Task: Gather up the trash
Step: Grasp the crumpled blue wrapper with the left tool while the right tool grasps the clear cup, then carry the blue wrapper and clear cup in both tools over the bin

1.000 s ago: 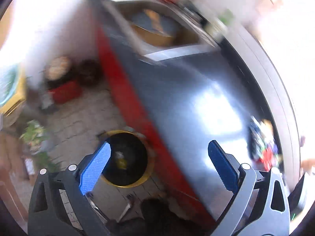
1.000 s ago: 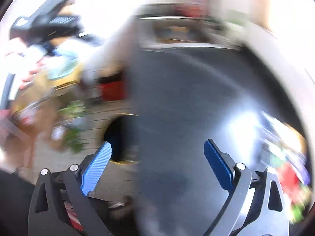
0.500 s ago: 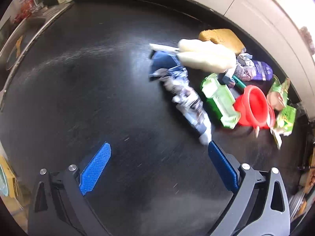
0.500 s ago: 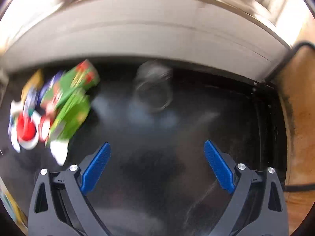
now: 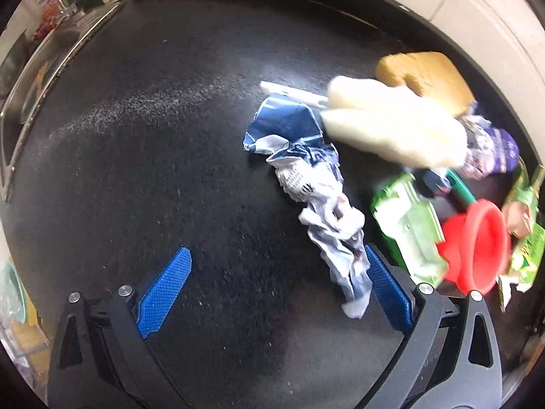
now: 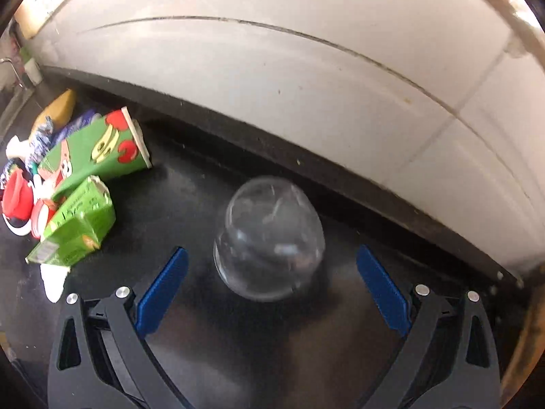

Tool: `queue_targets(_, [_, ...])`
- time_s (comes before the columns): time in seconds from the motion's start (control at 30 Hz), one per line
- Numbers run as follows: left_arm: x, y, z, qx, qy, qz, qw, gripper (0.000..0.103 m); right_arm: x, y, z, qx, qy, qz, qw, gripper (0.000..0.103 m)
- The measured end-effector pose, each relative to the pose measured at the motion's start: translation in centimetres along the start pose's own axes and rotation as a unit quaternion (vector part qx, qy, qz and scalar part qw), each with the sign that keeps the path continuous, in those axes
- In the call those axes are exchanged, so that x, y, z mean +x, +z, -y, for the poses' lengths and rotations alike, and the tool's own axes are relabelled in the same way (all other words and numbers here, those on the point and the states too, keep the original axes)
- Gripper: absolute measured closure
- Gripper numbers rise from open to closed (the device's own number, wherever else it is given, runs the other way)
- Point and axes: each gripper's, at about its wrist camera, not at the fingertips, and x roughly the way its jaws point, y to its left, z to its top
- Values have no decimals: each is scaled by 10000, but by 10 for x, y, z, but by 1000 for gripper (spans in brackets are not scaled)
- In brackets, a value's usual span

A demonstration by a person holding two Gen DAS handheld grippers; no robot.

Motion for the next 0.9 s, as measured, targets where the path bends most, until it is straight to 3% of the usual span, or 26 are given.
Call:
queue_targets(0.1, [5,9,1,-86,88,66,9999,7,12,10,9,50,336,-33,9994,7])
queue_targets(0.17, [8,19,2,-128,149,154,9997,6,15,16,8,7,244,-17,9997,8])
queue_targets(0.23, [11,29,-1,-252,159,214,9993,6,21,20,7,-13,251,-167,9995,22])
queue_targets(0.27, [13,36,-2,-256,166,216,9993,6,24,20,7,7,192,-279,9994,46])
queue_targets(0.37, [15,53,-8,-267,163,112,9994,6,16,22,-6,147,29,-310,9994,48])
queue_targets(0.4, [14,59,-10,-254,78,210,9994,13,15,20,-7,169,79,-315,9993,50])
queue_targets(0.43, [9,63,-15,-235,80,425,9988,27,13,18,-8,181,79,-318,9993,51])
queue_targets(0.47, [3,65,-16,-172,215,580,9979,79,10,15,-9,201,38,-292,9994,52])
queue_targets(0.5, [0,69,-22,-295,-139,471,9984,83,6,13,-8,246,-12,-263,9994,53])
queue_targets(0.53, [0,71,-30,-557,-614,334,9960,83,2,11,-7,315,-56,-215,9993,53])
queue_targets(0.57, [0,72,-36,-662,-761,244,9946,83,-5,9,-4,409,-111,-154,9990,53])
queue_targets(0.63, [-9,72,-38,-498,-621,367,9962,83,-12,10,2,593,-183,-102,9980,54])
queue_targets(0.77, [-34,65,-55,-471,-741,598,9943,83,-35,1,10,955,-304,18,9950,55])
queue_targets(0.9, [-65,47,-70,-427,-803,896,9918,83,-77,-7,7,830,2,403,9957,55])
